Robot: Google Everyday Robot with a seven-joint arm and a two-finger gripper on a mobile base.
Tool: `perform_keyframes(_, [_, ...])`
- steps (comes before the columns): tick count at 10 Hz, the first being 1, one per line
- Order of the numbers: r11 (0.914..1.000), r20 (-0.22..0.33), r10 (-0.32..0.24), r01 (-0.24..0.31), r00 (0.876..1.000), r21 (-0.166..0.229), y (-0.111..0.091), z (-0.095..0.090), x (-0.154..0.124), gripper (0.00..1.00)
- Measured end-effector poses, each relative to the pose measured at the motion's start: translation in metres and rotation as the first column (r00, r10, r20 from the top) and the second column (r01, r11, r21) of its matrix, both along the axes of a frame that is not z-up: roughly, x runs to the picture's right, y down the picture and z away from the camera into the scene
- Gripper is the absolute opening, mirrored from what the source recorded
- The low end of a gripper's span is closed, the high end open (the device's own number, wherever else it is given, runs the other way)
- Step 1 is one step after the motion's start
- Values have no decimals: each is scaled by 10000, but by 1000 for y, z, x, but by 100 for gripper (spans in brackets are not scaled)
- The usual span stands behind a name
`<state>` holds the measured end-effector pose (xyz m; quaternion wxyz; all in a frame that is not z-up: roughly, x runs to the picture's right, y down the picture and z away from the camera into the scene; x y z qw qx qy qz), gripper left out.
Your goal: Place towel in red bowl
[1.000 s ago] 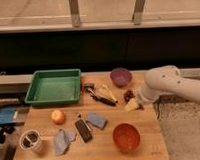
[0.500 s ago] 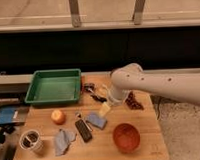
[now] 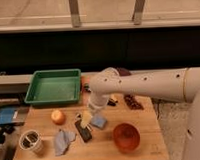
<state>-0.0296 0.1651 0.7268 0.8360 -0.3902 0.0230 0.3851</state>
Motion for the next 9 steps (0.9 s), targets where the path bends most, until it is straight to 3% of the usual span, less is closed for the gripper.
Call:
perform_keyframes(4, [10000,22,-25,25,10000,22,0,0,-1,80])
perform_keyframes(6, [9991,152,-422,422,9990,-6,5,3,-11,80])
perform_keyframes(9, [9888,682,-1478,1488,9867,-97,17,19,-69,80])
